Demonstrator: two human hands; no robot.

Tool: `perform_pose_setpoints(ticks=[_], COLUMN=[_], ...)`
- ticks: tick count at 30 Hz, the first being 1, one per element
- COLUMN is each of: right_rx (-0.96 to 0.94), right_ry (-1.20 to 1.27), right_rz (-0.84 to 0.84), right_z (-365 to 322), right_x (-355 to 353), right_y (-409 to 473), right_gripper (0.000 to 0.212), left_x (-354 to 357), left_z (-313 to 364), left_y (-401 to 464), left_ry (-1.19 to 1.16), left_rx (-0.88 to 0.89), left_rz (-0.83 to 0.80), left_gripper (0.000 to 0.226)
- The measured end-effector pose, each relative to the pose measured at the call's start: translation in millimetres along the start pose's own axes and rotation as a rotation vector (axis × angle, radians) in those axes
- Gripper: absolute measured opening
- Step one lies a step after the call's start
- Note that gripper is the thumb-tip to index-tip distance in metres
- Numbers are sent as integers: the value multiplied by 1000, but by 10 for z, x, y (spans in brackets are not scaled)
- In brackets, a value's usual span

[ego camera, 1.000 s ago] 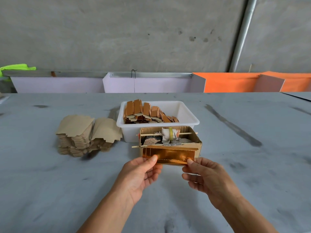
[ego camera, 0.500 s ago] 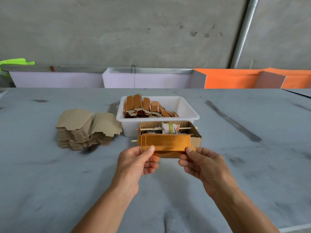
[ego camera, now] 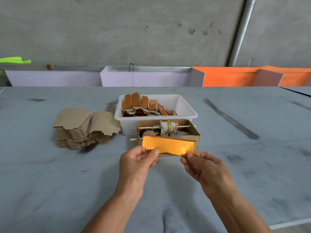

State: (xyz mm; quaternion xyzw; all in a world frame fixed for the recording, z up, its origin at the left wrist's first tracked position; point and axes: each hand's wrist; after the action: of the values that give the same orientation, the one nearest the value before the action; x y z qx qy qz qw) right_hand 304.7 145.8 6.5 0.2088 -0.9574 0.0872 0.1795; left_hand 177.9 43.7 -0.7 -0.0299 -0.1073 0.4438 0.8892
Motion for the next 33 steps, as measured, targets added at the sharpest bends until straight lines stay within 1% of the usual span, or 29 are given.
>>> perform_pose_setpoints(ticks=[4, 7, 9, 10, 12, 14, 15, 17, 19, 22, 24, 27, 29, 31, 33], right_rx=[-56, -78, -52, -38, -15, 2, -4, -46, -108, -162, -170, -173, -157, -126, -108], right_ry=[61, 94, 131, 160, 225, 272, 280, 265, 224, 165, 143, 118, 121, 194, 267], right_rz=[74, 105, 104, 95, 85, 83, 81, 85, 91, 61, 37, 1, -48, -105, -130], right_z=[130, 181, 220, 240, 286, 323, 338, 373, 395, 404, 417, 436, 434, 421, 408], right_x=[6, 29, 50, 66, 95, 107, 109, 97, 63, 7, -30, -71, -80, -79, -77], right_y=[-60, -102, -123, -136, -146, -140, -136, -133, -147, -178, -184, -190, -196, -199, -191], right_gripper=[18, 38, 52, 57, 54, 39, 32, 25, 25, 27, 25, 17, 17, 31, 46], left_x=[-12, -10, -8, -4, 12, 27, 33, 40, 54, 75, 65, 30, -4, -42, -69], left_z=[-70, -106, -127, -139, -161, -182, -196, -219, -234, -289, -322, -303, -289, -295, -300], left_y=[-6, -13, -19, -22, -41, -64, -63, -57, -54, -54, -46, -35, -21, 1, 15], left_ry=[20, 12, -11, -29, -60, -94, -127, -213, -277, -308, -278, -256, -243, -213, -175], left_rx=[81, 131, 143, 148, 153, 146, 126, 44, -52, -211, -247, -163, -107, -60, -14], left_rz=[26, 24, 24, 20, 7, -11, -20, -36, -82, -196, -203, -220, -231, -234, -254], left_gripper=[10, 7, 11, 14, 19, 28, 34, 45, 41, 24, 17, 18, 22, 25, 20])
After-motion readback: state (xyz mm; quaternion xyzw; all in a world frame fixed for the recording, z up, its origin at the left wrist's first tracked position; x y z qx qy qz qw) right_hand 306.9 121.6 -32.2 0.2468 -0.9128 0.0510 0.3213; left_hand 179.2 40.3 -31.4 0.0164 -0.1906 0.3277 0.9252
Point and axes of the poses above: each hand's wrist, its own y-axis towards the middle knuckle, its own x-axis out of the palm, z = x × y, and after that the axes turned 12 degrees about -x, right-handed
